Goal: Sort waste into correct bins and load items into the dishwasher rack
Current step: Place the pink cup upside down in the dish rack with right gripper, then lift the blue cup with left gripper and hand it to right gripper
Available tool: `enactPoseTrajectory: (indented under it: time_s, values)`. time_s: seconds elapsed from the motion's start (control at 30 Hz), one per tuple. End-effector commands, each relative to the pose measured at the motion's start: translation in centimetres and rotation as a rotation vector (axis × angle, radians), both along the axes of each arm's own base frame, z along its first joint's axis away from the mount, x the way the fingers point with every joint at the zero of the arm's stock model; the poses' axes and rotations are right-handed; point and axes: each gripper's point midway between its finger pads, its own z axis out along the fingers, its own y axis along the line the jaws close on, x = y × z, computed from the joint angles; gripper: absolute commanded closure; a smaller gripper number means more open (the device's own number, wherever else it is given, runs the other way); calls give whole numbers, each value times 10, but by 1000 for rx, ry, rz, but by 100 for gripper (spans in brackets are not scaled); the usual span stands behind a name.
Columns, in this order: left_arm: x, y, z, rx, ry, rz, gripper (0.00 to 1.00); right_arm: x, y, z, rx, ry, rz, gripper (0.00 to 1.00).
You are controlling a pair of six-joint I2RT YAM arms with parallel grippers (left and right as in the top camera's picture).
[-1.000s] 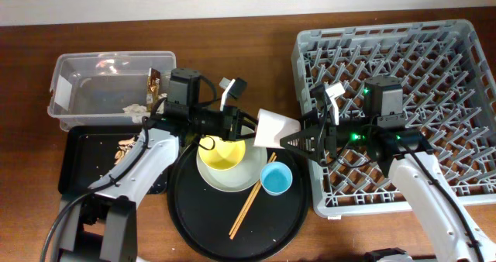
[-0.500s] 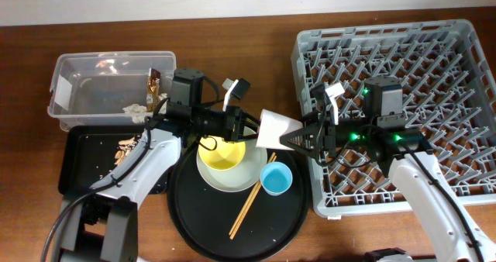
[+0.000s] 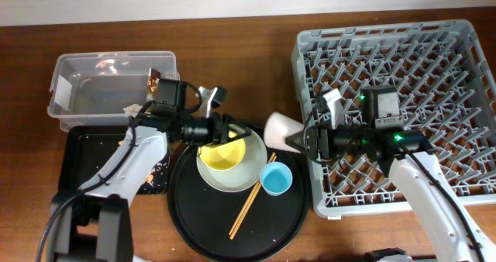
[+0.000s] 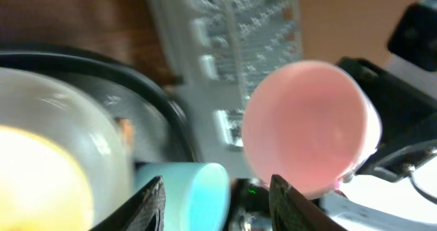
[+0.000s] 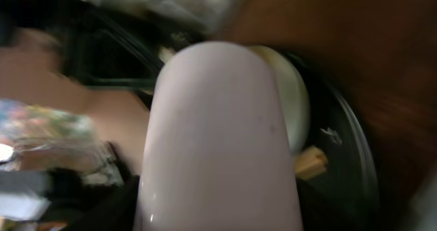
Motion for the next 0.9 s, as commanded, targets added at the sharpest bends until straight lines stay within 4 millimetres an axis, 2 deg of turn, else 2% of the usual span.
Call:
enactPoseTrajectory:
  time_s: [0.0,0.07,0.13,0.17,0.23,0.3,0.4,0.53,0.63,0.67,0.73,0.77,0.87]
  values:
    - [10,46,2,256,-200,79,51,14,-39,14,-231,-99,-139,48]
    - [7,73,19,369,-256,158,51,10,-68,25,-331,-54,-233,49]
    - [-2,96,38,479,-311,234,51,-1,-117,30,-511,44,-373,49]
    - [-5,102,44,506,-328,253,50,-6,-132,31,-565,74,-417,49]
    - [-13,110,57,535,-366,284,46,-18,-165,36,-650,133,-510,49]
    - [-17,110,63,531,-378,287,46,-23,-191,35,-689,184,-598,49]
    - [-21,110,60,536,-357,281,46,-22,-214,22,-694,268,-674,49]
    - [-22,110,60,537,-357,280,46,-9,-223,-6,-698,357,-662,48]
    - [-22,110,60,536,-357,280,45,1,-226,-30,-704,425,-635,40]
    - [-22,110,60,537,-357,280,42,4,-227,-35,-704,435,-631,33]
    - [-22,110,60,536,-357,279,37,11,-221,-37,-662,427,-619,6]
    - [-22,110,60,536,-357,279,35,13,-217,-36,-638,420,-613,1]
    - [-24,104,60,532,-363,259,32,10,-208,-31,-595,427,-594,2]
